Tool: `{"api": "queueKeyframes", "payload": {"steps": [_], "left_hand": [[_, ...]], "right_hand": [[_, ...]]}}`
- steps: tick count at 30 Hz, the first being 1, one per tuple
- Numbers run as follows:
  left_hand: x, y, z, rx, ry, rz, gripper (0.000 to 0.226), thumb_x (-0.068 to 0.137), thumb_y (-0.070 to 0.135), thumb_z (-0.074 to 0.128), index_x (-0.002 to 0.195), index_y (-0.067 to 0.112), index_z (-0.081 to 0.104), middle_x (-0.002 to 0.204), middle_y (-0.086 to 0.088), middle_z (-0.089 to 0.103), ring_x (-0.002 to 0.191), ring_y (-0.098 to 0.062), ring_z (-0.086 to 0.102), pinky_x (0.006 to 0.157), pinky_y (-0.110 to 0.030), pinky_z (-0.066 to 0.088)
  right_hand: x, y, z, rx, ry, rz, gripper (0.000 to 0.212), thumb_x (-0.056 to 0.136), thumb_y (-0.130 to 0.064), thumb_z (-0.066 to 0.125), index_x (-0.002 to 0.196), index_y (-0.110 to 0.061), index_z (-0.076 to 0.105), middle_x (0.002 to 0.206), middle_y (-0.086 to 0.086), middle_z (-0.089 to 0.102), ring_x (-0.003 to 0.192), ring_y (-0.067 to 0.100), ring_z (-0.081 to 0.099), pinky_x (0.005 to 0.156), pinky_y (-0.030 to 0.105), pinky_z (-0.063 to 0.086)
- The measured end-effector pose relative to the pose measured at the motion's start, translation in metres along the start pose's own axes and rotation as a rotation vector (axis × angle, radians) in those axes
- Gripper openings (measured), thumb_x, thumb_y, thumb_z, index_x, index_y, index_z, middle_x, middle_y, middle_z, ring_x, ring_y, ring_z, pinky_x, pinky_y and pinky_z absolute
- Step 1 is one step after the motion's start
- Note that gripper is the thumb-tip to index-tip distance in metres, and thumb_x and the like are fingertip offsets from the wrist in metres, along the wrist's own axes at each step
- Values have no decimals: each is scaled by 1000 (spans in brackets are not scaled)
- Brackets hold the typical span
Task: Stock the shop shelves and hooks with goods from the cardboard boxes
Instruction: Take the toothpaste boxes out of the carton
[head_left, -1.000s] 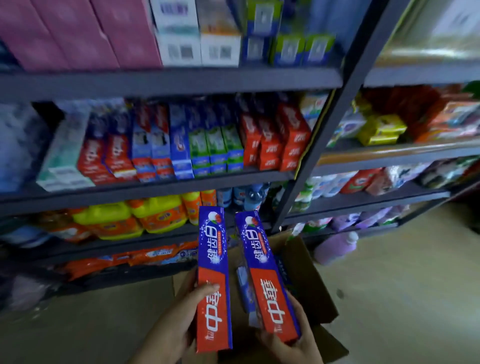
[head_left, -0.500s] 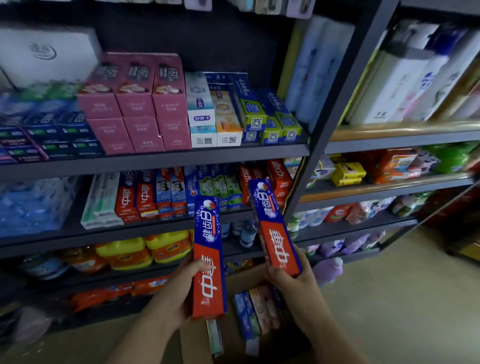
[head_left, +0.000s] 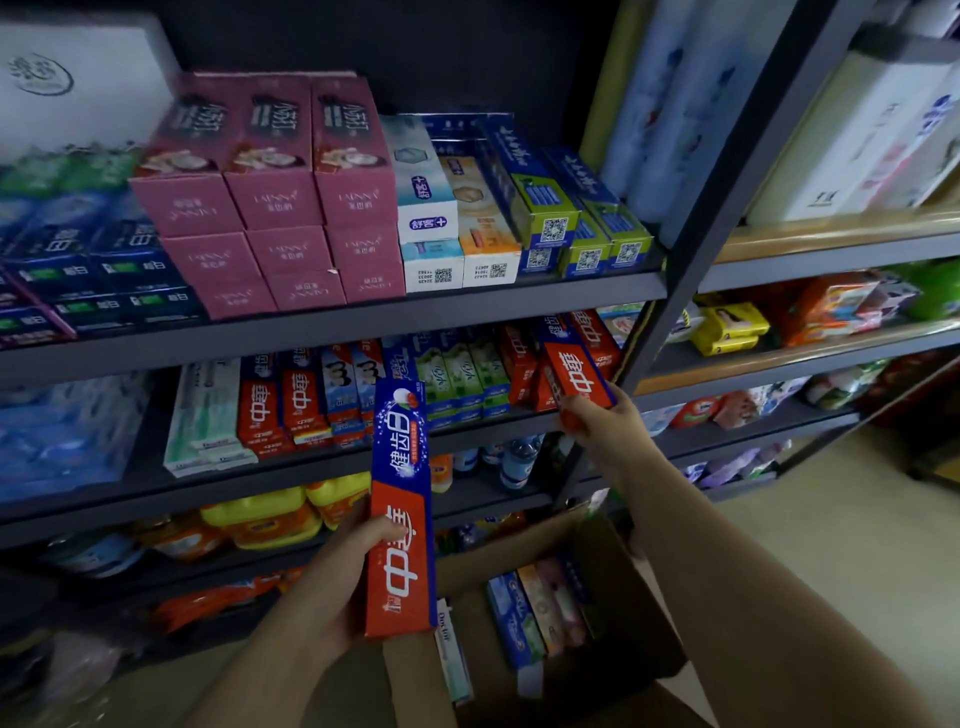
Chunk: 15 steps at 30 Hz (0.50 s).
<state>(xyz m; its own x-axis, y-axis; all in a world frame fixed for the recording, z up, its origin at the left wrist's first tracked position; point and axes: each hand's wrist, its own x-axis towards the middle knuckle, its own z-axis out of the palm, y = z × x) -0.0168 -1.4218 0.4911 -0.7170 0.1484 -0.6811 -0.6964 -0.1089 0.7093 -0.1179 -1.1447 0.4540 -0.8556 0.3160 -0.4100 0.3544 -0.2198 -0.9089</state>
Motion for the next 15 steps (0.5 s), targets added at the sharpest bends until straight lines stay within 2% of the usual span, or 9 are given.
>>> {"api": "queueKeyframes", "payload": {"steps": [3,5,7,9,11,12,14,15], "left_hand": [[10,1,-5,5,-6,-6,10,92,11,53,99,11,58,109,-24,63,96,-40,60,76,-43,50],[19,-2,-10,19,18,-18,17,91,12,54,107,7,59,118,-27,61,109,-46,57,88,-52,48],[24,-3,-11,1,40,-25,23,92,13,54,114,7,57,122,-28,59,114,-47,55,93,-55,46],[31,-6,-12,-9,52,-33,17,91,13,55,108,10,57,122,-28,59,115,-47,55,93,-55,46],[35,-8,-11,-20,74,-58,13,91,14,55,104,11,58,122,-29,59,115,-47,55,94,-56,46],[37,-9,-10,-28,72,-63,12,92,15,55,103,11,58,123,-28,59,114,-47,55,94,-56,46],[40,-10,-8,-27,68,-77,11,93,17,55,102,13,58,122,-27,60,112,-46,57,93,-55,48],[40,-9,-7,-23,64,-88,11,92,17,56,102,14,58,120,-27,61,111,-46,58,91,-54,49]], "right_hand": [[9,-1,6,1,29,17,63,84,-16,71,136,-18,36,107,1,58,104,24,61,92,40,52],[14,3,8,38,70,49,62,81,-18,75,132,-17,39,110,4,59,103,24,62,92,39,53],[18,10,10,116,137,81,75,71,-25,83,132,-9,41,118,10,60,102,24,64,85,35,55],[21,16,12,239,180,108,79,70,-32,83,133,-9,41,122,11,59,103,23,65,80,31,56],[21,22,16,345,228,149,61,81,-33,73,129,-11,41,114,9,60,99,21,64,73,26,56],[20,25,17,367,265,160,53,85,-33,67,126,-12,42,104,8,60,90,18,64,63,22,56],[18,29,21,370,314,157,45,87,-30,63,123,-10,44,88,5,59,70,13,59,49,17,49],[19,29,23,385,328,149,45,87,-27,64,124,-8,44,86,5,60,68,11,59,50,16,49]]}}
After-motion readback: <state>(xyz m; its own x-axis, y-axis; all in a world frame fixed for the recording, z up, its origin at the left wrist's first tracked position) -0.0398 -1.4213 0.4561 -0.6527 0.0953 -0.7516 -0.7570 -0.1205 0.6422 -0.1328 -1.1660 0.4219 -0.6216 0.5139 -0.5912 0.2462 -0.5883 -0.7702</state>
